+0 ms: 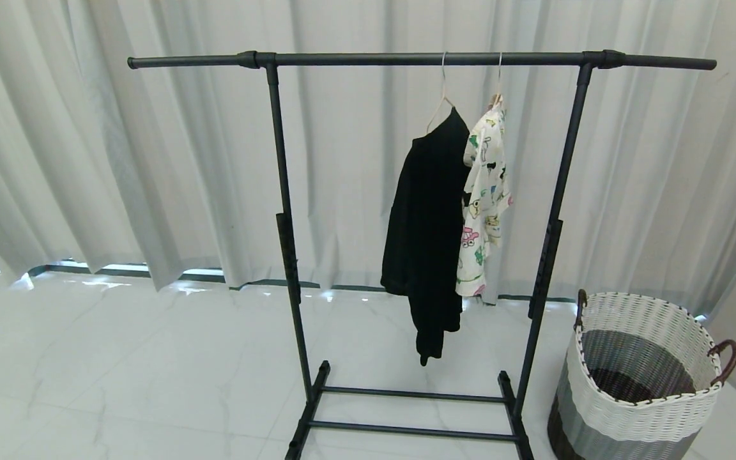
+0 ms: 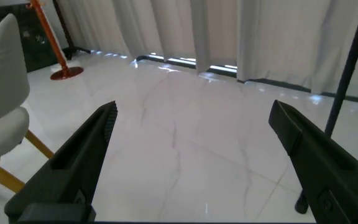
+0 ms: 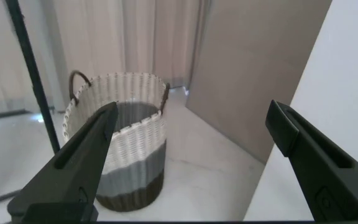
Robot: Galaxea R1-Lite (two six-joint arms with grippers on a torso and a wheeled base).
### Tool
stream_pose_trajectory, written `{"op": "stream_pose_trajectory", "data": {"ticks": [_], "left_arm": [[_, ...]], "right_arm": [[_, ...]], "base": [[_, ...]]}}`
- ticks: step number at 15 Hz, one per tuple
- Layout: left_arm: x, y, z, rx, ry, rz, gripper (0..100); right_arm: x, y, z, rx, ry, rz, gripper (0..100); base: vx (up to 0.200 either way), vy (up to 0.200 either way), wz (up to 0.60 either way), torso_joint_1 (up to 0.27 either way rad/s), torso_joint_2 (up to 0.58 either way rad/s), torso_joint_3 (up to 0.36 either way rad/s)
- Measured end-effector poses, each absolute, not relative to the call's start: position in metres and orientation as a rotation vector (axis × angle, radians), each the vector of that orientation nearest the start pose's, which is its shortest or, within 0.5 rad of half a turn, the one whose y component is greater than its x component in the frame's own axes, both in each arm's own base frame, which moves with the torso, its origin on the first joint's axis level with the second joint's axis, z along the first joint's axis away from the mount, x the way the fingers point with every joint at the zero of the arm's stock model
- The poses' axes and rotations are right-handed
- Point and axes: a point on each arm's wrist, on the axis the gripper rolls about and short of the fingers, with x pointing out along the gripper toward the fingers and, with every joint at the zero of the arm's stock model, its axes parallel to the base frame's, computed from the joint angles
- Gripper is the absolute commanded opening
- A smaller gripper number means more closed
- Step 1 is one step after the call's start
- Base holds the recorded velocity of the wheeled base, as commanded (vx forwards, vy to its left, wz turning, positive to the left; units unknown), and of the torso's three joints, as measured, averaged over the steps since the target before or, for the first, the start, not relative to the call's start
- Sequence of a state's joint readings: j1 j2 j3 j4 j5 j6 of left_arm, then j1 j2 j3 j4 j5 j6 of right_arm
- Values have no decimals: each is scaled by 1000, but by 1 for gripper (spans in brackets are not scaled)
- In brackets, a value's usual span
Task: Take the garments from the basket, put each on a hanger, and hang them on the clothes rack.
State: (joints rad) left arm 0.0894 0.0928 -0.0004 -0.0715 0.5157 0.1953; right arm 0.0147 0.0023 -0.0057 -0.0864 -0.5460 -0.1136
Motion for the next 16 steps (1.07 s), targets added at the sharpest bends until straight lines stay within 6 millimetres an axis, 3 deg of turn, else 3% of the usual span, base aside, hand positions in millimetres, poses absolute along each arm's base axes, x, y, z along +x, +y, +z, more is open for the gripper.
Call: {"op": "stream_pose_trajectory", "data": {"ticks": [2,6,11,16], "left_arm": [[-19,9,84,129,59,555,100],[-16,1,82,-64,41,194,100],[-20,0,76,1,43,31,100],[-22,1,75,-41,9,25,100]], "right_arm": [[-26,-12,85,-91,-55,-534,100],[-26,-12,85,-61,-73,-524,100],[-23,-2,83,-6,-71,-78,100],[-23,-1,75,36,3,35,100]], "base": [[0,0,0,0,0,0],[0,0,0,0,0,0],[0,0,0,0,0,0],[0,0,0,0,0,0]]}}
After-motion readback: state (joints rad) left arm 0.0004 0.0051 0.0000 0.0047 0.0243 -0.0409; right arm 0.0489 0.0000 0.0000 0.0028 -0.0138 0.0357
